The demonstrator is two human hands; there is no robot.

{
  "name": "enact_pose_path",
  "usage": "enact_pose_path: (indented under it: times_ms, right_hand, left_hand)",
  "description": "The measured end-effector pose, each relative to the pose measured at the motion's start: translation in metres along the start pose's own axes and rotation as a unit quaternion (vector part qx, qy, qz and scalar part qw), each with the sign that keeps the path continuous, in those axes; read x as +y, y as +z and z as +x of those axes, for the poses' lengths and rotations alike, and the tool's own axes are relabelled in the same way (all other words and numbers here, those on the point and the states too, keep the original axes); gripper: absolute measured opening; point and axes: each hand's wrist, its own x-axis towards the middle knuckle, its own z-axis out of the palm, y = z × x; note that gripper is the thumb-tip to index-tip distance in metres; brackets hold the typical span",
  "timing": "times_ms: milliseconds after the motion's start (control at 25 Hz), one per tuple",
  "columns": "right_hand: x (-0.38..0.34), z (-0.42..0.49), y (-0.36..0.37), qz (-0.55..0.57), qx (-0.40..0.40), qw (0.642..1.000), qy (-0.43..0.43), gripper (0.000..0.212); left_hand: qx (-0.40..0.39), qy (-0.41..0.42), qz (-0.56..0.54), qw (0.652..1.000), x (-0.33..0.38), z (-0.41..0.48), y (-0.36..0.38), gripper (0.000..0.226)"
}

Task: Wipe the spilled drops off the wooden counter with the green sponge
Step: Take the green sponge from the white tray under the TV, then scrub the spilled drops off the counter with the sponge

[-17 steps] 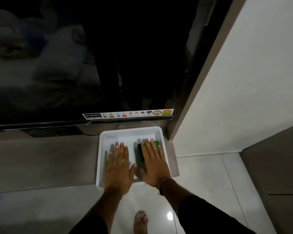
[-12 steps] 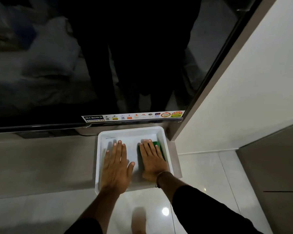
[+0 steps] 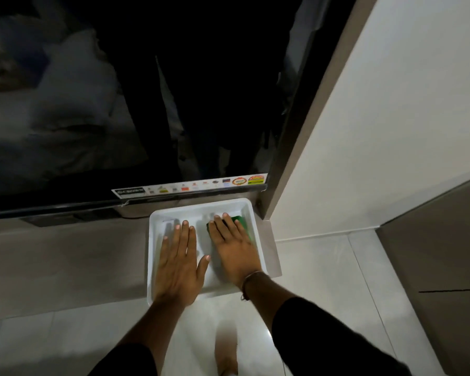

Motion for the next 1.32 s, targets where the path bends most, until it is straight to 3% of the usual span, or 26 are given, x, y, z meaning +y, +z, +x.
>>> enact_pose_path:
  times_ms: [120, 240, 680, 800, 1120, 1320]
  right_hand:
    - [0.007, -0.023, -0.045, 0.000, 0.067, 0.998, -0.013, 0.076]
    - [0.051, -0.069, -0.090, -0.024, 0.111, 0.993, 0.037, 0.077]
    - [0.322, -0.362, -0.187, -0.096, 0.168, 0.935, 0.299, 0.086]
    - [0.375, -0.442, -0.216, -0.096, 0.182, 0.902, 0.380, 0.086]
    - [0.504, -0.622, -0.282, -0.104, 0.195, 0.788, 0.575, 0.094]
    - [0.591, -0.695, -0.302, -0.097, 0.229, 0.715, 0.653, 0.081]
  left_hand:
    - [-0.004, 0.032, 0.022, 0.999, 0.037, -0.013, -0.021, 0.083]
    - [-0.023, 0.077, 0.056, 0.995, 0.103, -0.022, -0.033, 0.083]
    - [-0.011, 0.316, 0.034, 0.948, 0.459, -0.012, 0.031, 0.085]
    - [-0.024, 0.386, 0.019, 0.922, 0.553, -0.016, 0.055, 0.085]
    - [-0.045, 0.582, 0.025, 0.812, 0.795, -0.008, 0.115, 0.081]
    - [-0.077, 0.650, 0.022, 0.756, 0.946, 0.009, 0.154, 0.082]
